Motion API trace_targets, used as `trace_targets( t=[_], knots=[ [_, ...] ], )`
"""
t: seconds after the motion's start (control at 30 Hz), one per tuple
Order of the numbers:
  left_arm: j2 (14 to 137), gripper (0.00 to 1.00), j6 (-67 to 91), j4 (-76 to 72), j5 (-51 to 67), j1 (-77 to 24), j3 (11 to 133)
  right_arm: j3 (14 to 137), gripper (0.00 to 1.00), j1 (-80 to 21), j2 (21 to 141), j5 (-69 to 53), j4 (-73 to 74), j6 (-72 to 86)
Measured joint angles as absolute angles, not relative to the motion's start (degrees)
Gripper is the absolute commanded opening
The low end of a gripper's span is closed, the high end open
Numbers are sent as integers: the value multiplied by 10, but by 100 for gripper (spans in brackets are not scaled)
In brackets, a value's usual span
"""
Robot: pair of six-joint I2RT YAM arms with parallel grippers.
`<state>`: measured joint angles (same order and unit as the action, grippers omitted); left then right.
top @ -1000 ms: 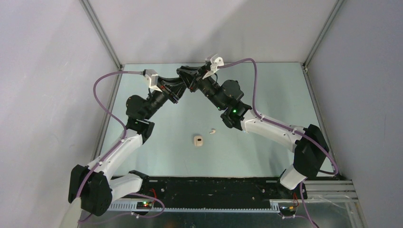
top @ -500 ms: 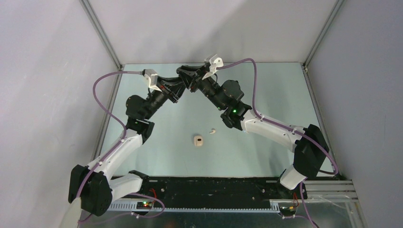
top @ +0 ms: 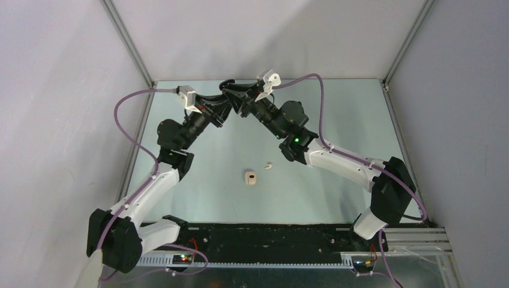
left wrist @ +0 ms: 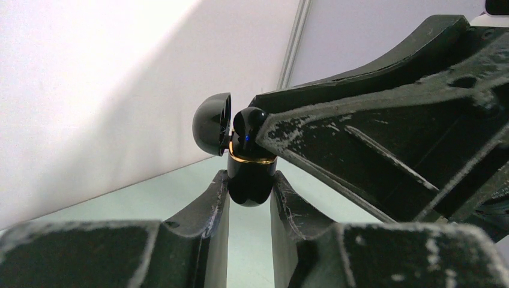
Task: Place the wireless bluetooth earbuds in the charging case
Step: Place the left earbud in the left side groove of the charging case.
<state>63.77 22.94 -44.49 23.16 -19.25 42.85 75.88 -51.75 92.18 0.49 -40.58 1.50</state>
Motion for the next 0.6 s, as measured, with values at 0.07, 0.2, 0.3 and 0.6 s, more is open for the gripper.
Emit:
trace_targets(
  t=[0.07,0.2,0.3,0.6],
  knots=[
    [638,0,229,-446,234,-192,429,759,20,-515,922,5,-406,13],
    [638,0,223,-449,242,-190,429,759,9,-511,922,1,-405,15],
    [638,0,213,-449,247,-188,429,764,4,-507,922,-3,-397,18],
    [638,0,169,-451,256,-184,429,783,4,-497,922,-27,-357,38]
  ],
)
